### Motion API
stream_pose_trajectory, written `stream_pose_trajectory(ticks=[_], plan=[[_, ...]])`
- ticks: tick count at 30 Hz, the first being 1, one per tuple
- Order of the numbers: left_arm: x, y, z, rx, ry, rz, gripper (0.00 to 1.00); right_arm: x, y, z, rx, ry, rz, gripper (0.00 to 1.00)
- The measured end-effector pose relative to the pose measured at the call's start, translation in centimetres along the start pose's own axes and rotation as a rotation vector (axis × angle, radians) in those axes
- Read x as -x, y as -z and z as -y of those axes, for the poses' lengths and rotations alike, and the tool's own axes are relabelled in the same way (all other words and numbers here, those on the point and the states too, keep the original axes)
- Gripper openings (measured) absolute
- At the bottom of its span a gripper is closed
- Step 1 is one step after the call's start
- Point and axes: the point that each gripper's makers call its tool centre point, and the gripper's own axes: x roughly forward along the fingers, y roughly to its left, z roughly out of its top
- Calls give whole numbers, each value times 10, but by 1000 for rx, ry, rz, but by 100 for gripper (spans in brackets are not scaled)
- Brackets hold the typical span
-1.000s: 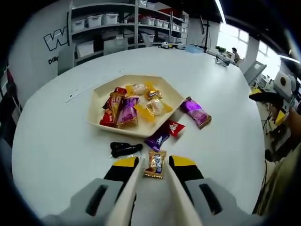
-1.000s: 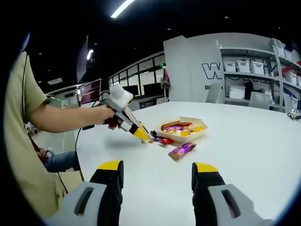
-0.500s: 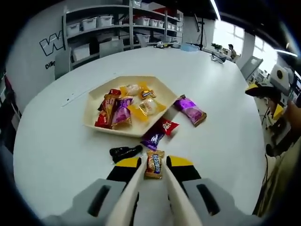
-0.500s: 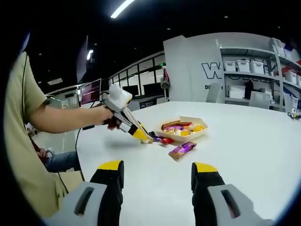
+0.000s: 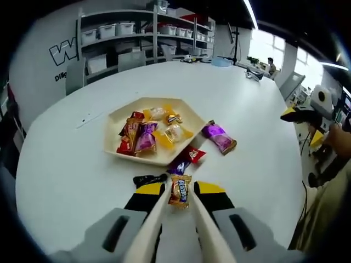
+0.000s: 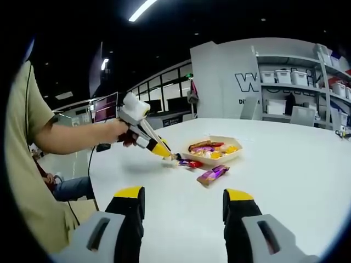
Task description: Place the target food into the container with the food tongs after gripping and lifting it, then release it inside without dropping or visibly crushing the food.
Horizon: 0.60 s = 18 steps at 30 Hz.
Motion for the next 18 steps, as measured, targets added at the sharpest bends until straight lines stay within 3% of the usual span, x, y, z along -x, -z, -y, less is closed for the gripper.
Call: stream_pose_trajectory(ticks=[18], plan=[[5, -48, -6, -36, -7, 52, 19, 5, -6, 2, 4, 6, 12, 55]])
